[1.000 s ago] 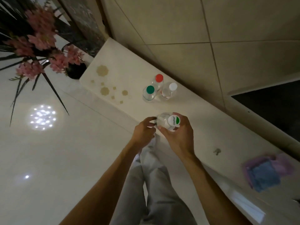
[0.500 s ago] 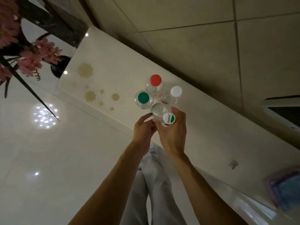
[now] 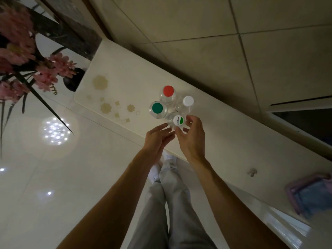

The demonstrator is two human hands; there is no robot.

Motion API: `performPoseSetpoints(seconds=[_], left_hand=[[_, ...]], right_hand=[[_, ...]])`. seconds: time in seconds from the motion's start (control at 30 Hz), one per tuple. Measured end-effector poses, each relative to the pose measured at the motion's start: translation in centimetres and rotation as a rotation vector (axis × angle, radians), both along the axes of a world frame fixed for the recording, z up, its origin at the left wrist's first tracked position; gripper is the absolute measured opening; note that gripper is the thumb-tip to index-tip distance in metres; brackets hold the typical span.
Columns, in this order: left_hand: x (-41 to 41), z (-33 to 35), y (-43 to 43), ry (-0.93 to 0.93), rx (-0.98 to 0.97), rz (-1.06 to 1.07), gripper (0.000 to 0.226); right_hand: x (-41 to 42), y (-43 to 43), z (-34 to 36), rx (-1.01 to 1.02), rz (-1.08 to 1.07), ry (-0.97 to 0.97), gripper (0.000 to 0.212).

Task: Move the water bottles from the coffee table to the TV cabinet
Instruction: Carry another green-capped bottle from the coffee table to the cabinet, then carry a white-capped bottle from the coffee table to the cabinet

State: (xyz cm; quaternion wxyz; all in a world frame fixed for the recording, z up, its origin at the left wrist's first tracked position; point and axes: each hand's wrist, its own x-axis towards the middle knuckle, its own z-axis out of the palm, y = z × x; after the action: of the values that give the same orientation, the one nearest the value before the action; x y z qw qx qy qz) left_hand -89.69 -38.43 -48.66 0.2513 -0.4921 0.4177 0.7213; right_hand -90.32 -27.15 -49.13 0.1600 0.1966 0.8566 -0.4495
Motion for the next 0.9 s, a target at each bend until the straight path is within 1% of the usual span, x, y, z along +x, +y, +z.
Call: performPoseSetpoints(seconds=[0.2, 0.27, 0.33, 0.53, 0.6, 0.67, 0.8, 0.9], left_hand=[[2.0, 8.3, -2.1, 0.054, -0.061, -0.079, 0.027], [3.0, 11.4, -3.1, 0.095, -0.111, -0.148, 0.028], [4.3, 14.5, -3.9, 0.156, -0.186, -0.268, 0.025], [8.6, 22.3, -4.8, 0.418, -0.423, -0.701, 0.023], [9.8, 23.7, -4.8, 0.496, -0.516, -0.872, 0.023], [10.8, 24.7, -4.4, 0.592, -0.594, -1.087, 0.021], [12.3, 26.3, -2.6, 0.745, -0.695, -1.509, 0.017], [13.5, 27.8, -0.1, 0.882, -0.746, -1.7, 0.017]], right_hand=[[0.6, 2.4, 8.5, 0.068, 0.153, -0.009, 0.042], [1.4, 3.5, 11.5, 0.107, 0.199, -0.007, 0.038], [2.6, 4.6, 14.5, 0.134, 0.209, -0.006, 0.032], [9.8, 7.1, 20.9, 0.195, 0.14, -0.007, 0.024], [12.7, 7.8, 22.3, 0.202, 0.084, -0.006, 0.022], [16.0, 8.6, 23.4, 0.211, 0.023, -0.008, 0.021], [22.4, 10.7, 24.7, 0.232, -0.114, -0.002, 0.015], [26.8, 12.8, 25.6, 0.259, -0.208, -0.015, 0.014]])
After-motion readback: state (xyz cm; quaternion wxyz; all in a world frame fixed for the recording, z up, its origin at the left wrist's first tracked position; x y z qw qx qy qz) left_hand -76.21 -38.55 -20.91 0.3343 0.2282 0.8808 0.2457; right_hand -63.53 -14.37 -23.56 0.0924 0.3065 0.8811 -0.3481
